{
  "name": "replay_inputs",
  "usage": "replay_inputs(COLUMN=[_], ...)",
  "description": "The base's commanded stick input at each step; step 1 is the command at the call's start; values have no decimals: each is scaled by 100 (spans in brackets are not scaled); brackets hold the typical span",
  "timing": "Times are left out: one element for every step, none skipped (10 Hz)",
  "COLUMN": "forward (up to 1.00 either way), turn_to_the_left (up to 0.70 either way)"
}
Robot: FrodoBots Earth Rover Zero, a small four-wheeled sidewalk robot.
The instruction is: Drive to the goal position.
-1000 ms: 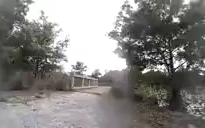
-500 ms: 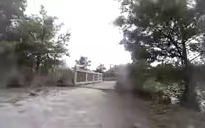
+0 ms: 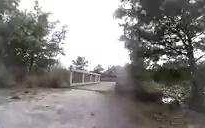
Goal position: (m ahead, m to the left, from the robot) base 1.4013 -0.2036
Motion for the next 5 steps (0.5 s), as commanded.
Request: replay_inputs(forward=[85,85,85,85,85], turn_to_the_left=[26,34,34,34,34])
